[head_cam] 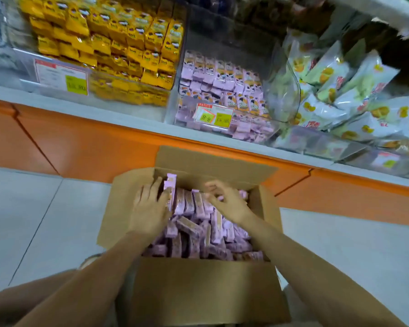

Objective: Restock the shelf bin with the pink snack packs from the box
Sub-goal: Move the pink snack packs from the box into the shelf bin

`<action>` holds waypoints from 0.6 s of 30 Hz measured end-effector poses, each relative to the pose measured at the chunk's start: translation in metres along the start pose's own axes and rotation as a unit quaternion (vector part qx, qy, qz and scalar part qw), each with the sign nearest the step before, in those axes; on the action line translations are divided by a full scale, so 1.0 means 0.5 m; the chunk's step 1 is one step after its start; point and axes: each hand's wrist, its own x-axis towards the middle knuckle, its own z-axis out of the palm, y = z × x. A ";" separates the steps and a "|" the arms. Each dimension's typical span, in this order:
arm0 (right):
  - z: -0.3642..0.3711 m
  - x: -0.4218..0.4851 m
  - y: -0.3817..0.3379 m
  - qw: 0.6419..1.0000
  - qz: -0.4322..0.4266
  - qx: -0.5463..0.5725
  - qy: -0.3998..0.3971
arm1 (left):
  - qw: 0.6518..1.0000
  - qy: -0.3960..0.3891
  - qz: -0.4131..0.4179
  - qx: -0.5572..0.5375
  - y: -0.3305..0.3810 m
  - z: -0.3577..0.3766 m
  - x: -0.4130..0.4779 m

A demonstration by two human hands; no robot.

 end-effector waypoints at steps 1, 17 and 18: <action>0.026 0.005 0.041 0.999 0.027 -0.020 -0.022 | 0.999 -0.039 -0.007 0.003 -0.013 0.030 -0.016; 0.187 0.142 0.249 0.974 0.056 -0.217 -0.035 | 0.992 -0.063 -0.034 -0.108 -0.041 0.115 -0.037; 0.183 0.135 0.247 0.982 0.060 -0.179 -0.021 | 0.992 -0.056 -0.031 -0.109 -0.041 0.115 -0.038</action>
